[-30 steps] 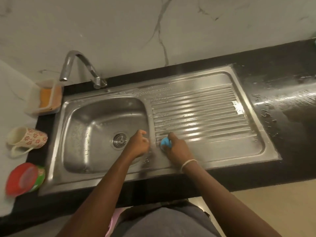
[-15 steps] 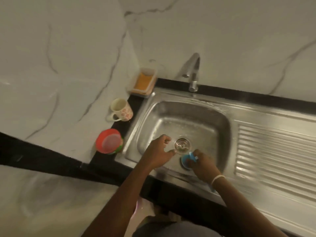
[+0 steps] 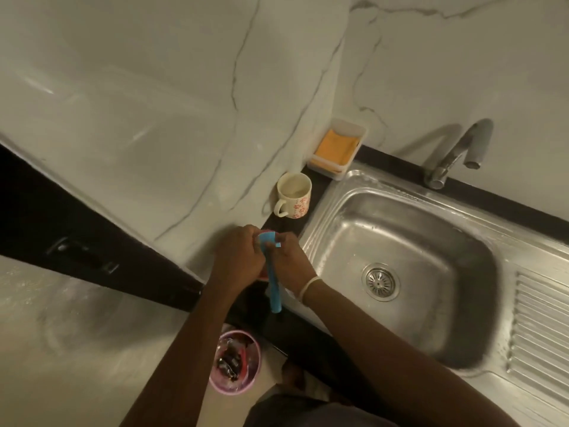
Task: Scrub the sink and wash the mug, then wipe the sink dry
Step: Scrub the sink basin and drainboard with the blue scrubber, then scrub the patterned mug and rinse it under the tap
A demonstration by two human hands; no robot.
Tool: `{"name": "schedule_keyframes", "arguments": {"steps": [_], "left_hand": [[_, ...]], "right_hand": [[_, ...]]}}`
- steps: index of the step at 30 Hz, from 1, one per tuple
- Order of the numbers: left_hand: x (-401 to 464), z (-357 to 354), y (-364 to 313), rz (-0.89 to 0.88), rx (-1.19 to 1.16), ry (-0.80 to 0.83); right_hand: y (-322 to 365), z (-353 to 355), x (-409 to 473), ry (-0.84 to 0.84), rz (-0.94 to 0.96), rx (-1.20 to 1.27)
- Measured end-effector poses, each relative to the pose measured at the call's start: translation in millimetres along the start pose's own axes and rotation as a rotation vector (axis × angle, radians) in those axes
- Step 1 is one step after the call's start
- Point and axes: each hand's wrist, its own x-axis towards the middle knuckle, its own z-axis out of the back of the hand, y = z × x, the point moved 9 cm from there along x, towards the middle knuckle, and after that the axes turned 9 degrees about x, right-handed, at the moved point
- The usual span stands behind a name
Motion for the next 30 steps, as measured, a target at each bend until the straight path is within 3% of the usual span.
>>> {"name": "schedule_keyframes", "arguments": {"steps": [2,9,16,20,23,27,30], "left_hand": [[6.1,-10.4,8.9,0.004,0.057,0.053],[16.7,-27.7,19.7,0.013,0.156,0.134],[27.5,-33.3,25.7,0.057,0.190,0.187],[14.6,-24.4,16.0,-0.067,0.088,0.080],[12.8,-18.5,9.9,-0.073,0.141,0.056],[14.9,-21.5,12.3,0.003,0.420,0.093],[13.6,-18.8,15.8,0.022,0.500,0.027]], "right_hand": [[-9.2,-9.0,6.1,-0.006,-0.075,0.087],[-21.7,-14.1,31.3,-0.083,-0.116,-0.025],[-3.7,-9.1,46.6,-0.070,0.008,-0.455],[-1.9,0.5,53.5,-0.012,0.001,-0.504],[3.4,12.8,60.3,-0.038,0.011,-0.535],[22.4,42.8,62.1,-0.284,0.084,-0.193],[17.7,43.2,64.5,-0.296,-0.017,0.249]]}}
